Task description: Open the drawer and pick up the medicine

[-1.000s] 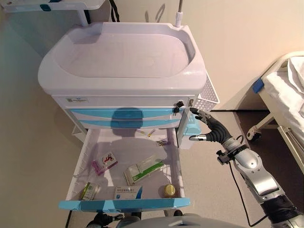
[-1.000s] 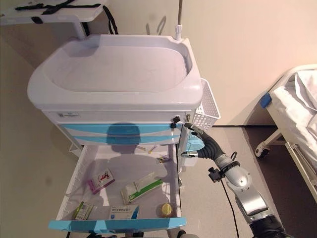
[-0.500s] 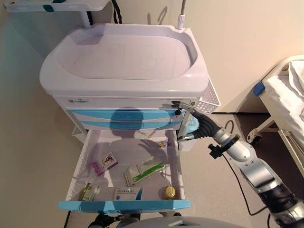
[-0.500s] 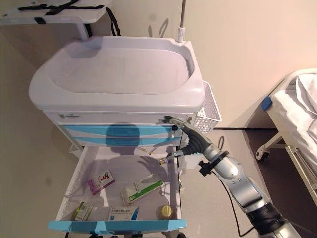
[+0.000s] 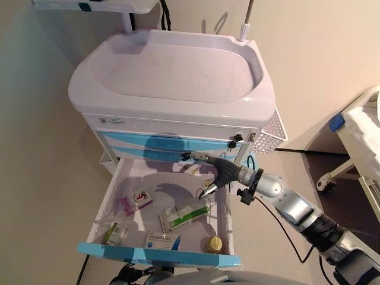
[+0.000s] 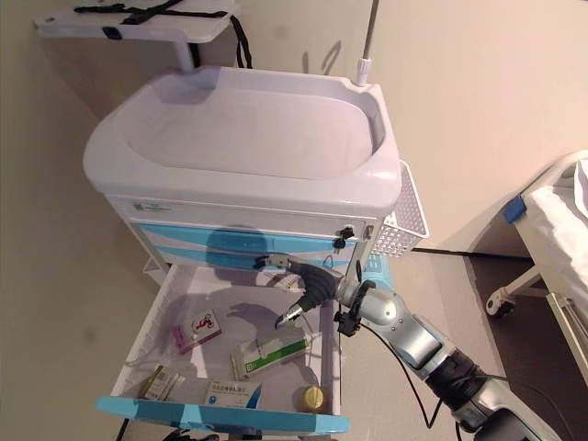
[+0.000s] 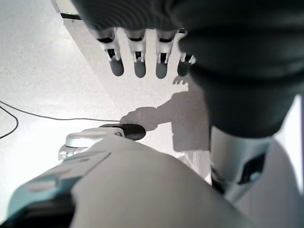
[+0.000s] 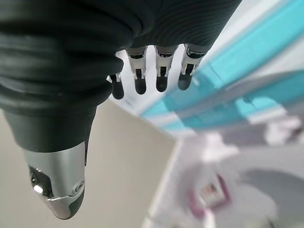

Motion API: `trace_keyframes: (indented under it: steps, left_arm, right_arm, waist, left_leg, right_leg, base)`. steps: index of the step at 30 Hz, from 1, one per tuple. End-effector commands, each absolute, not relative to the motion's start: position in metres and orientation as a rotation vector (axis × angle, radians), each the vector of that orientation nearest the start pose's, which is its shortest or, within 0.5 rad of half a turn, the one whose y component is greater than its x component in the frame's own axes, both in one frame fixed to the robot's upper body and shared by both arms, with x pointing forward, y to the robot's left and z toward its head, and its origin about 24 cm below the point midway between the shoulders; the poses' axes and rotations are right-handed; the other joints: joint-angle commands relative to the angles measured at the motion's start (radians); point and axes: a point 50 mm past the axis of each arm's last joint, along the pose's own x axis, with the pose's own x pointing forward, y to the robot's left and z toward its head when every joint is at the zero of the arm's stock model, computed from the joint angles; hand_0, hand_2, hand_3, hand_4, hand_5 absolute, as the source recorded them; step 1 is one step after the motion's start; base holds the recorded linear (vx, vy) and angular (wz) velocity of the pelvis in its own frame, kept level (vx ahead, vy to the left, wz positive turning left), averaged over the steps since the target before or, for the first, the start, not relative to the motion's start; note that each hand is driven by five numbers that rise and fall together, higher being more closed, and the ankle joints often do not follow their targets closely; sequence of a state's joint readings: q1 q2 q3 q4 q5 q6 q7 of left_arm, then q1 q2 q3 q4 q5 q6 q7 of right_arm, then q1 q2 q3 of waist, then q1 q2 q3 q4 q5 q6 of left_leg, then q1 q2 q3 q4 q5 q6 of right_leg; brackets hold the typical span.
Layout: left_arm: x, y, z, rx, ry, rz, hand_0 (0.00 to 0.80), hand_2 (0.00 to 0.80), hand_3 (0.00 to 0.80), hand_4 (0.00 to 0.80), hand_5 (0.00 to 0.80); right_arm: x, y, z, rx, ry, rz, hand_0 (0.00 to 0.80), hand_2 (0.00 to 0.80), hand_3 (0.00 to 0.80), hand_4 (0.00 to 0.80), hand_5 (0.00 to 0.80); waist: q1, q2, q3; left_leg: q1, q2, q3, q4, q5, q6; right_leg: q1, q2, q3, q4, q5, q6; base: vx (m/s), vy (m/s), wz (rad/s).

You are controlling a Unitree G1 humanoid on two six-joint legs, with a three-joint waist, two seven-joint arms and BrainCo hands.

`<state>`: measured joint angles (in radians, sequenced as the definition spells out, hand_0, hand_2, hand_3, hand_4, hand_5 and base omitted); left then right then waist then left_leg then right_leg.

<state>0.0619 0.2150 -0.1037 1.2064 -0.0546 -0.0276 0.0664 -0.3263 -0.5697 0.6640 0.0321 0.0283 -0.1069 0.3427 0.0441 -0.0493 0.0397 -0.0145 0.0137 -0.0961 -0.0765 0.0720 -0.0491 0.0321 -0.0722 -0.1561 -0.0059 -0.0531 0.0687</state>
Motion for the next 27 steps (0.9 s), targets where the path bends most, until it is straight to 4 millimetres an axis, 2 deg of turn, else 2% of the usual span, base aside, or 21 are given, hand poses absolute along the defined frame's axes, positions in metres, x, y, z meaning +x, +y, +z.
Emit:
trace_keyframes:
  steps: [1, 2, 3, 4, 8, 9, 12, 19, 24, 27]
  left_arm:
    - [0.074, 0.236, -0.164, 0.268, 1.254, 0.130, 0.000, 0.000, 0.000, 0.000, 0.000]
    - [0.074, 0.236, -0.164, 0.268, 1.254, 0.131, 0.000, 0.000, 0.000, 0.000, 0.000]
    - [0.075, 0.235, -0.164, 0.269, 1.251, 0.126, 0.000, 0.000, 0.000, 0.000, 0.000]
    - [0.075, 0.235, -0.165, 0.273, 1.253, 0.125, 0.000, 0.000, 0.000, 0.000, 0.000]
    - [0.076, 0.234, -0.165, 0.278, 1.249, 0.122, 0.000, 0.000, 0.000, 0.000, 0.000]
    - [0.076, 0.233, -0.164, 0.281, 1.248, 0.121, 0.000, 0.000, 0.000, 0.000, 0.000]
    - [0.077, 0.232, -0.165, 0.289, 1.250, 0.115, 0.000, 0.000, 0.000, 0.000, 0.000]
    - [0.086, 0.229, -0.164, 0.302, 1.223, 0.099, 0.000, 0.000, 0.000, 0.000, 0.000]
    - [0.103, 0.225, -0.160, 0.292, 1.172, 0.106, 0.000, 0.000, 0.000, 0.000, 0.000]
    - [0.102, 0.224, -0.161, 0.294, 1.174, 0.103, 0.000, 0.000, 0.000, 0.000, 0.000]
  right_arm:
    - [0.257, -0.075, 0.064, -0.744, -0.186, 1.017, 0.000, 0.000, 0.000, 0.000, 0.000]
    - [0.257, -0.074, 0.063, -0.745, -0.187, 1.018, 0.000, 0.000, 0.000, 0.000, 0.000]
    - [0.256, -0.076, 0.048, -0.801, -0.144, 1.007, 0.000, 0.000, 0.000, 0.000, 0.000]
    - [0.256, -0.075, 0.042, -0.826, -0.130, 1.003, 0.000, 0.000, 0.000, 0.000, 0.000]
    - [0.256, -0.075, 0.030, -0.887, -0.100, 0.991, 0.000, 0.000, 0.000, 0.000, 0.000]
    - [0.257, -0.077, 0.017, -0.914, -0.056, 0.969, 0.000, 0.000, 0.000, 0.000, 0.000]
    - [0.259, -0.078, 0.008, -0.941, -0.031, 0.942, 0.000, 0.000, 0.000, 0.000, 0.000]
    - [0.267, -0.084, 0.002, -0.991, -0.020, 0.873, 0.000, 0.000, 0.000, 0.000, 0.000]
    - [0.275, -0.088, 0.005, -0.982, -0.019, 0.810, 0.000, 0.000, 0.000, 0.000, 0.000]
    - [0.277, -0.088, 0.006, -0.988, -0.033, 0.796, 0.000, 0.000, 0.000, 0.000, 0.000]
  waist:
    - [0.016, -0.036, 0.014]
    - [0.015, -0.036, 0.014]
    - [0.018, -0.033, 0.020]
    - [0.020, -0.032, 0.022]
    - [0.024, -0.027, 0.031]
    - [0.028, -0.024, 0.036]
    - [0.031, -0.019, 0.045]
    - [0.043, 0.005, 0.095]
    - [0.045, 0.018, 0.140]
    - [0.047, 0.021, 0.147]
  left_leg:
    - [-0.024, -0.064, -0.008, 0.061, -0.088, 0.035]
    - [-0.024, -0.064, -0.008, 0.061, -0.088, 0.035]
    - [-0.028, -0.065, -0.016, 0.062, -0.087, 0.035]
    - [-0.029, -0.067, -0.019, 0.062, -0.086, 0.036]
    - [-0.035, -0.070, -0.029, 0.067, -0.085, 0.036]
    - [-0.037, -0.072, -0.034, 0.071, -0.085, 0.037]
    - [-0.043, -0.076, -0.042, 0.074, -0.084, 0.038]
    - [-0.083, -0.091, -0.064, 0.092, -0.074, 0.041]
    - [-0.121, -0.094, -0.068, 0.106, -0.059, 0.042]
    - [-0.133, -0.092, -0.065, 0.107, -0.054, 0.042]
  right_leg:
    - [-0.083, -0.017, -0.016, 0.041, 0.051, 0.039]
    - [-0.084, -0.017, -0.017, 0.041, 0.051, 0.039]
    - [-0.086, -0.019, -0.022, 0.044, 0.050, 0.038]
    - [-0.087, -0.019, -0.025, 0.045, 0.049, 0.038]
    - [-0.089, -0.023, -0.032, 0.049, 0.046, 0.038]
    - [-0.090, -0.024, -0.036, 0.054, 0.044, 0.038]
    - [-0.092, -0.026, -0.040, 0.056, 0.043, 0.038]
    - [-0.125, -0.040, -0.056, 0.079, 0.043, 0.037]
    - [-0.158, -0.049, -0.065, 0.085, 0.057, 0.038]
    - [-0.167, -0.051, -0.064, 0.077, 0.068, 0.041]
  base:
    - [-0.010, -0.003, 0.10]
    - [-0.013, -0.004, 0.18]
    - [-0.008, -0.003, 0.14]
    - [-0.009, -0.004, 0.13]
    - [-0.002, 0.000, 0.06]
    - [-0.001, -0.002, 0.07]
    - [-0.010, -0.006, 0.14]
    - [-0.052, 0.012, 0.07]
    - [-0.072, 0.015, 0.08]
    - [0.000, 0.000, 0.00]
